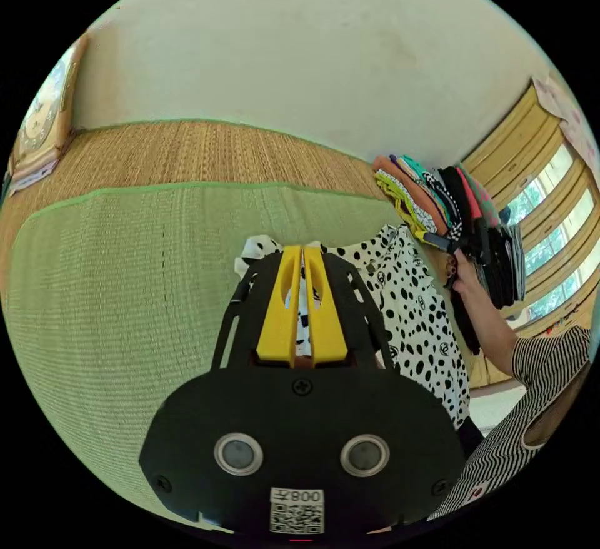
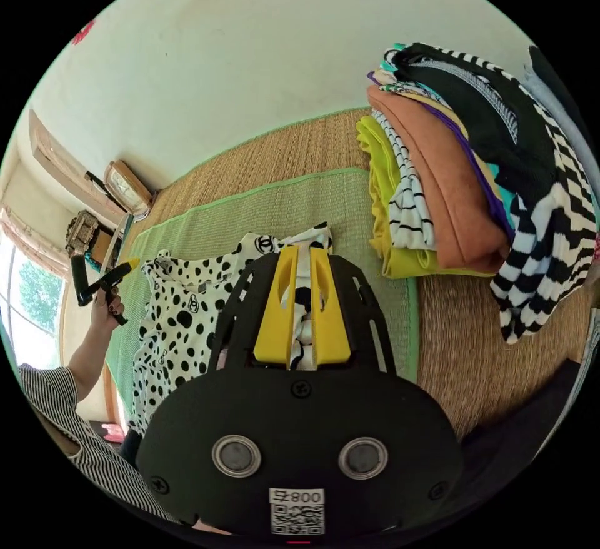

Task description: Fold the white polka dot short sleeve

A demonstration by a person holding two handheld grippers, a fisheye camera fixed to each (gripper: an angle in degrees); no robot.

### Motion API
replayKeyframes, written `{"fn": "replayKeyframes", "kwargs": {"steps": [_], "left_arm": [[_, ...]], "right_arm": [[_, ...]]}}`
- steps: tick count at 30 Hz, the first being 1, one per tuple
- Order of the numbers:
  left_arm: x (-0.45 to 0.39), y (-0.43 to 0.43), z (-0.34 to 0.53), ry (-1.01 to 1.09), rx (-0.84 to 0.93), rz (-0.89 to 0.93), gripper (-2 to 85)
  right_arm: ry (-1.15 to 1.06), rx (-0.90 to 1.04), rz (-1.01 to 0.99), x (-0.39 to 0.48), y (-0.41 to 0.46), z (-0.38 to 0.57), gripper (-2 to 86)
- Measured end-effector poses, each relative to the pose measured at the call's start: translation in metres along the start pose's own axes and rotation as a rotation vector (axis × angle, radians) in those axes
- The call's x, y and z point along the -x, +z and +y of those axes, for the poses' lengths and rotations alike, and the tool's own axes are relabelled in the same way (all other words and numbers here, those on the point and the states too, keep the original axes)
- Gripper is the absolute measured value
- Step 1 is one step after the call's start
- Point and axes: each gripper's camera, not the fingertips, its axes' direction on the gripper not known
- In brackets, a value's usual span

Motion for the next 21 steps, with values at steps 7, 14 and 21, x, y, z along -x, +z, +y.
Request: {"fn": "replayKeyframes", "kwargs": {"steps": [7,14,21], "left_arm": [[-0.056,0.064,-0.005,0.155,0.229,-0.164,0.2],[-0.058,0.064,0.013,0.093,0.202,-0.148,0.3],[-0.070,-0.022,0.095,0.018,0.027,-0.038,1.1]], "right_arm": [[-0.307,0.136,0.045,0.101,0.045,0.016,0.1],[-0.263,0.196,0.000,0.105,0.072,0.009,0.0],[-0.180,0.098,-0.030,0.100,0.013,0.052,0.1]]}}
